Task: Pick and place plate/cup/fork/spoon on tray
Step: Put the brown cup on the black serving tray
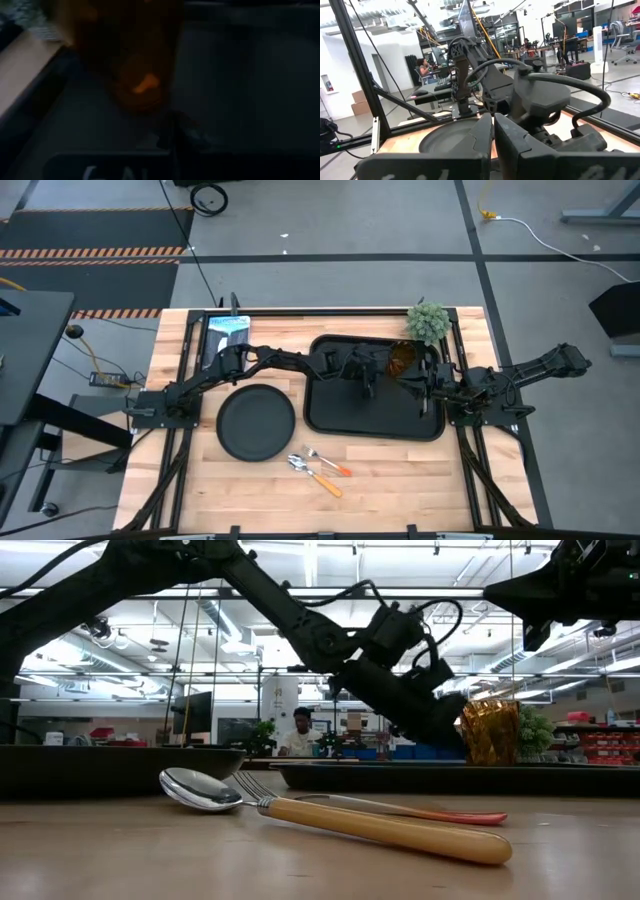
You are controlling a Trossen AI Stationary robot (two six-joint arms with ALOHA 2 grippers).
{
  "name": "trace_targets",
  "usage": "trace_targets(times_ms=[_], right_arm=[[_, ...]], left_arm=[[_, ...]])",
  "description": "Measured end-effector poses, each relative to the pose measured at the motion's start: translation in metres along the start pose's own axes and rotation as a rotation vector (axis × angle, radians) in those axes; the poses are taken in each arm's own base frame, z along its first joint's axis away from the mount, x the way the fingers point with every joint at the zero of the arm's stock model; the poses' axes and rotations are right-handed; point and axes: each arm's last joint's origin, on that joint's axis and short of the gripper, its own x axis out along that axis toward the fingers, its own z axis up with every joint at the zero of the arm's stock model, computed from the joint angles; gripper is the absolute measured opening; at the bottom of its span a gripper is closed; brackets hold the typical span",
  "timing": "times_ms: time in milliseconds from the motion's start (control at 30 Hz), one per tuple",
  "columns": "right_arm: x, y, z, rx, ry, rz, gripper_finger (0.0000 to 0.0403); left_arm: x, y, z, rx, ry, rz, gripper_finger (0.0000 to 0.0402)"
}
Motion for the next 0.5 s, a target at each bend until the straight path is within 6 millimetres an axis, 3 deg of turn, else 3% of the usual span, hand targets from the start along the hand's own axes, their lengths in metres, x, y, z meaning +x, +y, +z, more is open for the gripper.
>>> trace_targets(times_ms=[167, 500], right_arm=[[0.0, 0.0, 0.0, 0.001, 0.0, 0.0, 0.0027], [0.0, 0.0, 0.0, 0.0, 0.0, 0.0, 0.0027]], left_arm=[[0.0023, -0.0027, 0.0082, -0.018, -0.058, 0.0, 0.0011], [0.0089, 0.0052, 0.0049, -0.027, -0.133, 0.068, 0.0011]])
